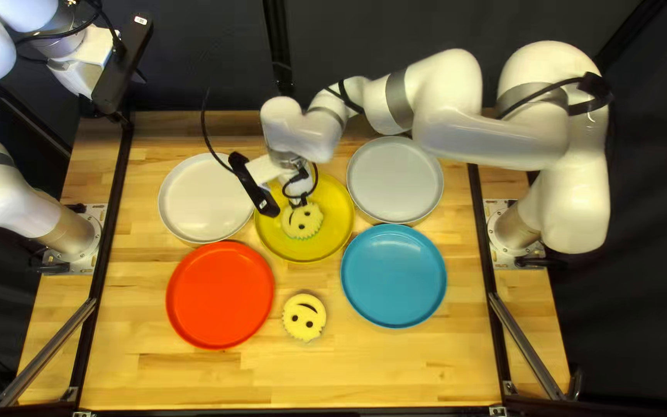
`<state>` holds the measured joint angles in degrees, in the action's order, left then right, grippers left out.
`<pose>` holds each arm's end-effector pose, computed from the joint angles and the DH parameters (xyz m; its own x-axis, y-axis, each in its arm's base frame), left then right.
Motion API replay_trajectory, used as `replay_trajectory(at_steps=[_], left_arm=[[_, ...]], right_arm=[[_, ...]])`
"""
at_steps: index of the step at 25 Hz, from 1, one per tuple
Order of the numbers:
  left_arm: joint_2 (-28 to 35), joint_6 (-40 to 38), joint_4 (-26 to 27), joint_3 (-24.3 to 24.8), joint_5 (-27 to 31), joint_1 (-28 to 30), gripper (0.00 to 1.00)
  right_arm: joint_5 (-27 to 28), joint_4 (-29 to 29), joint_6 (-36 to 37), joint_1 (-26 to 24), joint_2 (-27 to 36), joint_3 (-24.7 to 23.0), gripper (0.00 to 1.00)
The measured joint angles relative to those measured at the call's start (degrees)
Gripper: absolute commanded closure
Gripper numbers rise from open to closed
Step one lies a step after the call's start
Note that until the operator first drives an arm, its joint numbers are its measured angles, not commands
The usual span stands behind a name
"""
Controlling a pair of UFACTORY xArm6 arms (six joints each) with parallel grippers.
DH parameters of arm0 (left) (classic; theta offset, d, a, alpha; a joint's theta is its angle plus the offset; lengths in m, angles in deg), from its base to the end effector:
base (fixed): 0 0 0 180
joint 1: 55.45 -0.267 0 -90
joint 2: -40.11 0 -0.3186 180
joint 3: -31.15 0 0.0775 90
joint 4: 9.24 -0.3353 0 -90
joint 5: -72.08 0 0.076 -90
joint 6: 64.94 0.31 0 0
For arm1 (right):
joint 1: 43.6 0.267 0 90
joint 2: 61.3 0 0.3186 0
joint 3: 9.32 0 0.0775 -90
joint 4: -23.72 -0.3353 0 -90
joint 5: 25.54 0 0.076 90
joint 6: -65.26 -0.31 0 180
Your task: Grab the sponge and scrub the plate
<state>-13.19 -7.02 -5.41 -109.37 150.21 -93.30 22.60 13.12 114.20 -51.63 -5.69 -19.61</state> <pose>0.2268 0.1519 0.2901 0.9305 -0.3383 0.1402 -0.3270 -0.9399 -0.0980 0.5351 -0.0420 0.0381 0.8333 0.5495 0.0610 0.5525 -0.8235 -0.1291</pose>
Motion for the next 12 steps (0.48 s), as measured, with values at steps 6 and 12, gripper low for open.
replay_trajectory(at_steps=[6,12], left_arm=[[0.00,0.00,0.00,0.00,0.00,0.00,0.00],[0.00,0.00,0.00,0.00,0.00,0.00,0.00]], right_arm=[[-0.76,0.32,4.73,-5.09,-1.22,1.00,1.00],[-0.85,0.67,7.16,-8.31,-0.64,1.39,1.00]])
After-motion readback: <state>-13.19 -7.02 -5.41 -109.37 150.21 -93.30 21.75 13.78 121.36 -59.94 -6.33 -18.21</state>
